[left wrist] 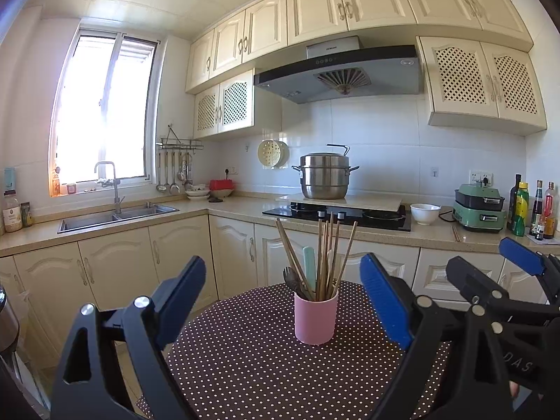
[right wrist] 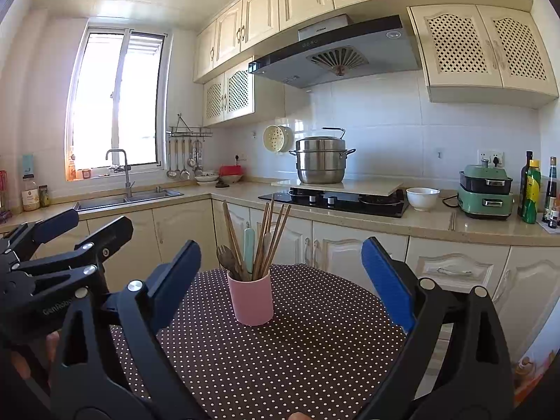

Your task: Organize utensils

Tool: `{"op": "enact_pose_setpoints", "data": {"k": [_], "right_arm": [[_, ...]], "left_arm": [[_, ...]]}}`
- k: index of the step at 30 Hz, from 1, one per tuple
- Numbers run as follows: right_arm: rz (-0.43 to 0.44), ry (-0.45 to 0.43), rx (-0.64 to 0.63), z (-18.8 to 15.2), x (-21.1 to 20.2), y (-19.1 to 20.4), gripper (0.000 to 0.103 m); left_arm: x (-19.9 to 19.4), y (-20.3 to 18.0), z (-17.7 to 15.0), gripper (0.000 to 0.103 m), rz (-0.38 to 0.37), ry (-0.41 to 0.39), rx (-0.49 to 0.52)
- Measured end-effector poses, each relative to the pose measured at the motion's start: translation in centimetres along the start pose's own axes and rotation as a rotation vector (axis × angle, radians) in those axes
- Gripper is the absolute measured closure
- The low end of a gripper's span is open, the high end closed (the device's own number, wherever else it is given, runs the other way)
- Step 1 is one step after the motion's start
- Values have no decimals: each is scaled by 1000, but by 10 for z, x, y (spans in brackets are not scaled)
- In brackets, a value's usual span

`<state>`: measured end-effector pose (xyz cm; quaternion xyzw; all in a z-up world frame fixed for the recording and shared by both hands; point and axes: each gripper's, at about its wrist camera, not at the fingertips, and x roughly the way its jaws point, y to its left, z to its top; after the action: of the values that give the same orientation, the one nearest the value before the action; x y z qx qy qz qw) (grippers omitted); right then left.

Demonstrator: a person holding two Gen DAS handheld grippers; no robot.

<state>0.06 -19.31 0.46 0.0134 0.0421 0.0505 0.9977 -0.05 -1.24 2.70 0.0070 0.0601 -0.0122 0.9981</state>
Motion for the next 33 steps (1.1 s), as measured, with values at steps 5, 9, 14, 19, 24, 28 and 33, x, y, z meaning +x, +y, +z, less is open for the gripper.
{"op": "enact_pose_setpoints", "data": {"k": [5,9,14,19,24,28,33], "right_arm": [[5,4,4,1,1,0,11],[3,2,4,1,1,-1,11],[3,2,5,0,2,-2,11],[7,5,9,0,3,-2,11],[9,7,11,0,5,-2,11],[8,9,10,1,5,-2,11],[6,13,8,2,7,-1,11]], "left_arm": [[1,-1,0,15,1,-6,3],[1,-1,-1,15,-1,-9,1],[3,-1,-2,15,-2,-11,0],[2,-2,-3,15,-1,-18,-1],[1,-1,-3,15,2,-26,1],[2,0,-3,15,1,-19,-1],[4,1,-3,15,1,-13,-3]]}}
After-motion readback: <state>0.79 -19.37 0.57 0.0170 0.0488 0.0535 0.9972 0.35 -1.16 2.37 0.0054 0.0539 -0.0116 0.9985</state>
